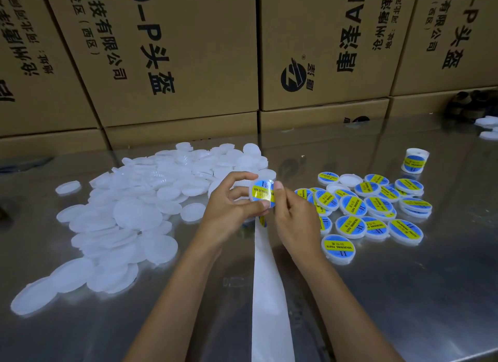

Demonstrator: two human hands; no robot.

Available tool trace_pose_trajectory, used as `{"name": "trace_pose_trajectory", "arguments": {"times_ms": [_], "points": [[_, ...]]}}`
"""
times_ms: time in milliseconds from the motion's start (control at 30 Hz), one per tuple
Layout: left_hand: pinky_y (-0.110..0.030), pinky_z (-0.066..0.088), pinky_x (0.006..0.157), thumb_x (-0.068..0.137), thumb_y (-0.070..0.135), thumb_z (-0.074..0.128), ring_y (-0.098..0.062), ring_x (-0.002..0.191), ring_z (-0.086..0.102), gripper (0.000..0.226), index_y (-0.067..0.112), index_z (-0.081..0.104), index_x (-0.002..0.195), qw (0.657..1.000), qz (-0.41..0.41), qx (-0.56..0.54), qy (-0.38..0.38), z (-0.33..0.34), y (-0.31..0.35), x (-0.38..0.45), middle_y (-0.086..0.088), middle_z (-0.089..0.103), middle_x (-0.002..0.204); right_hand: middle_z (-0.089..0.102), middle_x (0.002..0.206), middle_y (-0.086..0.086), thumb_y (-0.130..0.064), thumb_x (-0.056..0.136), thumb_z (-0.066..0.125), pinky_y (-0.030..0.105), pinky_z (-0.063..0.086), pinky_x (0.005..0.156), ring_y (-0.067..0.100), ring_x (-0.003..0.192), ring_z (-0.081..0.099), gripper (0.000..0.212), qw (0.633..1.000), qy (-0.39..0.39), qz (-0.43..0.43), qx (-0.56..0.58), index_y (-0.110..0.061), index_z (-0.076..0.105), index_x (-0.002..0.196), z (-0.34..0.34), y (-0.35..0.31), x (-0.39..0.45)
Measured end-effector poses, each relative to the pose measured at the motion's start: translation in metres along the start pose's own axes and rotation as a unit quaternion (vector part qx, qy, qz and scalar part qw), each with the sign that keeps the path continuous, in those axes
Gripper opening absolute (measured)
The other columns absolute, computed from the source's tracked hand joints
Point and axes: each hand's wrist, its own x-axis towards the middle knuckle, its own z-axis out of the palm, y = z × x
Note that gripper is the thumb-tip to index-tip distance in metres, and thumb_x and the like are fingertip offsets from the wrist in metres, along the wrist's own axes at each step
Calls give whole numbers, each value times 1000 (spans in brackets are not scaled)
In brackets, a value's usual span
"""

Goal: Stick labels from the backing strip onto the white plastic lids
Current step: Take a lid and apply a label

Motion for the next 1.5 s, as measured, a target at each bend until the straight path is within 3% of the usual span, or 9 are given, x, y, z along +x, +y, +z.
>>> {"name": "trace_pose_trajectory", "arguments": {"times_ms": [133,267,433,633,833,967,1133,1333,1500], "points": [[-24,59,62,78,-8,79,-22,74,76,40,8,61,111,1000,4,-16,22,0,1,0,-8,77,86,53,57,-5,-56,101,32,33,37,54,15,59,52,50,1000,-10,1,20,-25,49,66,0,-2,-2],[-25,60,61,86,-3,74,-31,75,76,23,3,62,104,998,3,-37,43,-1,-1,-1,-16,77,86,56,60,-14,-79,87,31,28,35,53,8,59,51,58,998,-52,11,37,-27,45,62,1,-5,-3],[-28,60,56,94,2,65,-28,67,75,2,3,66,96,999,9,-26,41,2,-6,-1,-12,77,80,48,50,-10,-79,83,40,26,30,52,10,51,43,55,997,-55,20,42,-33,46,54,0,-4,-3],[-41,64,67,96,6,64,-27,78,76,6,4,67,101,1000,0,-4,12,1,-10,1,-14,76,92,43,45,-8,-65,97,37,31,28,49,12,48,38,63,998,-56,21,-7,-23,43,49,0,-1,-2],[-31,62,73,84,-6,74,-30,81,76,37,11,63,114,998,-46,-19,-38,4,-8,1,-12,77,94,41,40,-3,-52,103,33,32,27,53,19,50,44,69,999,-36,40,-5,-16,35,44,2,2,1],[-25,60,65,84,-1,77,-34,74,76,29,11,66,109,999,-42,-25,4,1,-5,-1,-14,78,89,50,45,-10,-60,101,31,32,31,50,10,47,45,62,996,-56,41,61,-29,51,50,2,-1,0],[-25,59,59,91,-1,68,-32,69,75,15,6,66,104,998,-22,-44,35,0,-7,1,-16,77,83,51,50,-5,-82,82,36,32,39,55,11,53,46,66,993,-87,37,69,-23,51,58,3,-3,-1],[-29,61,60,91,6,72,-26,71,76,14,7,69,105,998,-18,-35,46,5,-9,2,-12,77,82,50,46,-13,-57,100,40,27,30,51,6,49,47,55,996,-74,16,52,-35,52,50,1,-3,0],[-31,62,62,93,8,70,-30,74,76,11,9,71,104,997,-35,-44,49,6,-8,3,-15,76,84,50,43,-6,-50,104,34,31,34,50,8,47,48,66,996,-65,22,53,-18,43,47,5,-1,1]]}}
